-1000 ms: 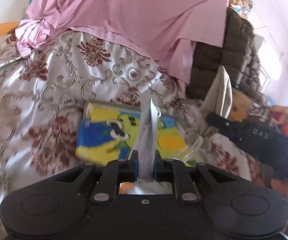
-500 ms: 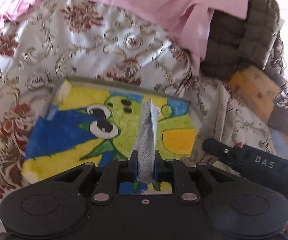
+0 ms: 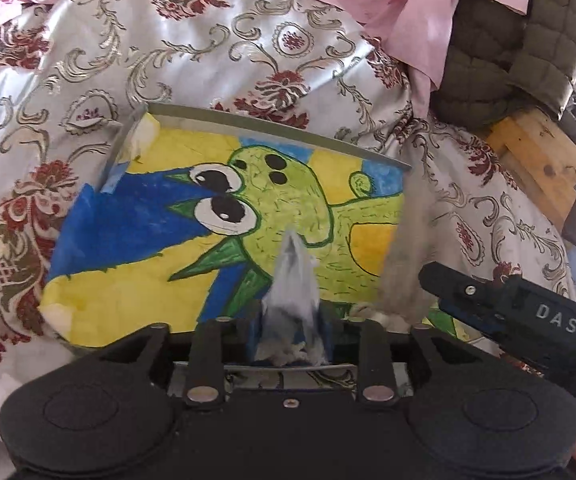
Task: Organize soft objects
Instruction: 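Lift the grey bag with the right gripper while the left gripper grasps a white cloth, then lower both held items onto the cartoon drawing tray and open both grippers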
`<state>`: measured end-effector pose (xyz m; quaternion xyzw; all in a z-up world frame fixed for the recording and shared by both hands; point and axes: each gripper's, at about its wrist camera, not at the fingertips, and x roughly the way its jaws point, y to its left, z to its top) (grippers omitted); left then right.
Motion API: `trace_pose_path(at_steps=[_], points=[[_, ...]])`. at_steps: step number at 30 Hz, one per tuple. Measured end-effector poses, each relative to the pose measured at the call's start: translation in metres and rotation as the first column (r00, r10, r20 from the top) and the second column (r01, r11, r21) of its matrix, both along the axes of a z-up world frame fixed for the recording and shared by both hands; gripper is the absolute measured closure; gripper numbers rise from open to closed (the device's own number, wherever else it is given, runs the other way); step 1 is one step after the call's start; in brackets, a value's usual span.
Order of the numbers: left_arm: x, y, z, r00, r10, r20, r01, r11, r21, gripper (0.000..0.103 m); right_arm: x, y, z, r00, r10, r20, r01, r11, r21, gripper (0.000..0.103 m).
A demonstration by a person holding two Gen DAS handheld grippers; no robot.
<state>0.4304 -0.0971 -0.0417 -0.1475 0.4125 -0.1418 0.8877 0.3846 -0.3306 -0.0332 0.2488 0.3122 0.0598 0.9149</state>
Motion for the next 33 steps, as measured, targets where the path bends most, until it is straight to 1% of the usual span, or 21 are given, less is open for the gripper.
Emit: trace_pose_path(at_steps=[2,3,7,8,9,12,14,16,18,20,22,26,30,33], points=[[-0.003,0.004,0.004,1.0,0.013,0.002,-0.013,1.0,0.005,0.064,-0.002,-0.002,0.004,1.0,-0.002,0.003,0.002,1.0,0.003,0.041],[-0.005,0.006,0.006,1.0,0.021,0.005,-0.021,1.0,0.008,0.063,-0.004,-0.003,0.006,1.0,-0.004,0.003,0.004,1.0,0.008,0.036],[-0.018,0.015,0.018,0.998,0.052,0.029,-0.052,0.999,0.0,0.051,-0.015,-0.008,0.017,1.0,-0.014,0.026,0.014,1.0,0.021,0.026],[-0.023,0.018,0.023,0.997,0.062,0.04,-0.062,0.998,-0.005,0.047,-0.019,-0.008,0.021,0.999,-0.017,0.035,0.016,1.0,0.021,0.021],[-0.027,0.021,0.028,0.996,0.072,0.052,-0.071,0.997,-0.012,0.045,-0.024,-0.009,0.026,0.999,-0.02,0.048,0.019,1.0,0.019,0.018],[-0.041,0.027,0.044,0.992,0.089,0.092,-0.087,0.996,-0.025,0.041,-0.041,-0.01,0.041,0.995,-0.034,0.093,0.033,0.999,0.011,0.01],[-0.053,0.03,0.057,0.986,0.106,0.128,-0.102,0.994,-0.04,0.032,-0.054,-0.01,0.052,0.991,-0.034,0.128,0.034,0.999,0.005,0.006],[-0.067,0.033,0.07,0.978,0.122,0.168,-0.114,0.992,-0.054,0.027,-0.067,-0.008,0.064,0.986,-0.03,0.163,0.032,0.999,-0.008,0.004],[-0.083,0.035,0.082,0.97,0.123,0.208,-0.113,0.992,-0.058,0.025,-0.08,-0.003,0.076,0.98,-0.022,0.199,0.029,0.999,-0.031,0.0],[-0.099,0.036,0.093,0.961,0.119,0.248,-0.11,0.993,-0.05,0.019,-0.096,0.003,0.086,0.97,-0.009,0.241,0.025,0.998,-0.064,0.0],[-0.118,0.036,0.103,0.946,0.119,0.3,-0.114,0.993,-0.034,0.015,-0.113,0.008,0.092,0.959,-0.006,0.282,0.033,0.996,-0.089,0.0],[-0.153,0.039,0.118,0.917,0.112,0.382,-0.118,0.993,-0.008,0.01,-0.146,0.012,0.097,0.939,-0.01,0.345,0.043,0.995,-0.087,0.0],[-0.183,0.045,0.125,0.903,0.122,0.413,-0.123,0.992,-0.025,0.008,-0.178,0.014,0.1,0.917,-0.02,0.397,0.066,0.993,-0.101,0.0],[-0.204,0.048,0.127,0.895,0.117,0.43,-0.123,0.992,-0.015,0.007,-0.202,0.016,0.102,0.905,-0.01,0.425,0.064,0.992,-0.113,0.0]])
